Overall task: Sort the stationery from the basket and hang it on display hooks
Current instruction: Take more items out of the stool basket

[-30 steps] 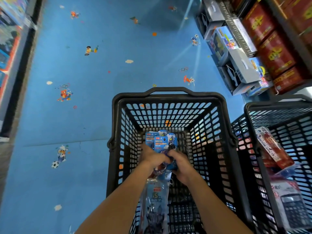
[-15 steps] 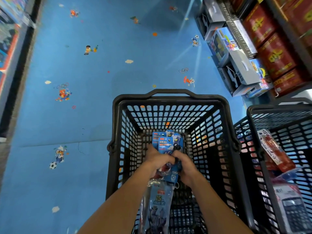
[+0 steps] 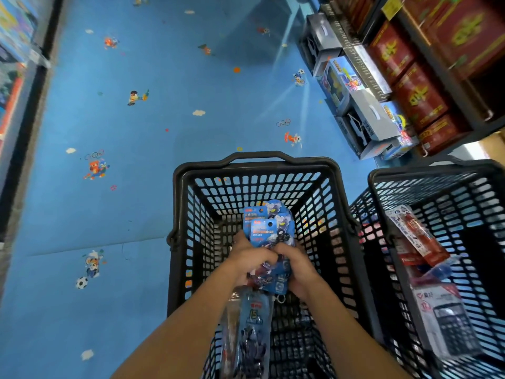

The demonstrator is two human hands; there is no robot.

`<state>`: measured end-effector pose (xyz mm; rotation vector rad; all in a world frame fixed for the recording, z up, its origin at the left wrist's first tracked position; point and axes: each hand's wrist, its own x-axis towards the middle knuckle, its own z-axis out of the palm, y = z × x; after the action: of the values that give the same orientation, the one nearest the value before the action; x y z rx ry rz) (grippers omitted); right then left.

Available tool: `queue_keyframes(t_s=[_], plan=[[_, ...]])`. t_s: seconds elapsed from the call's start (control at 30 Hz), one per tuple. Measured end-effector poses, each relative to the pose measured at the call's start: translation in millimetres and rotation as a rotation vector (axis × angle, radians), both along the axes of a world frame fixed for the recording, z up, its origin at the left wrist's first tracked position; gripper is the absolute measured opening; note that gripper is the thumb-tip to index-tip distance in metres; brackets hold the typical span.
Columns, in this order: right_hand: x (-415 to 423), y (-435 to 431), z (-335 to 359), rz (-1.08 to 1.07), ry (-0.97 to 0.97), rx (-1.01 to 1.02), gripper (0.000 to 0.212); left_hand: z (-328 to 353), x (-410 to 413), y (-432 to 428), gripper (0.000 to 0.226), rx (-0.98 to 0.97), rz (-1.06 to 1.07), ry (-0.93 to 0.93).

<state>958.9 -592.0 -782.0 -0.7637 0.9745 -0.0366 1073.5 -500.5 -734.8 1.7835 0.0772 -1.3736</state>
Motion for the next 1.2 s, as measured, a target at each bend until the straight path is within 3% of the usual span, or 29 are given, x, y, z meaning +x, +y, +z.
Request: queue_keyframes(t_s=[0.1, 0.43, 0.67, 0.9, 1.2], plan=[[-4, 8, 22, 0.012, -0.058, 0.012, 0.055, 30, -3, 6, 0.041, -0.015, -0.036, -0.034], [-33, 29, 113, -0.086, -0.085, -0.041, 0.077, 128, -26, 32, 0.044, -0.146, -0.117, -0.032], [-109, 46, 212, -0.163, -0.233, -0.112, 0.055, 228, -89, 49, 0.038, -0.282, -0.237, -0.015], [-257, 55, 301, -0.311, -0.291, -0.271, 0.043, 300, -223, 33, 0.045, -0.425, -0.417, -0.001], [-556, 89, 389, -0.667, -0.284, -0.492, 0.02, 353, -506, 3, 0.034, -0.548, -0.775, 0.044]])
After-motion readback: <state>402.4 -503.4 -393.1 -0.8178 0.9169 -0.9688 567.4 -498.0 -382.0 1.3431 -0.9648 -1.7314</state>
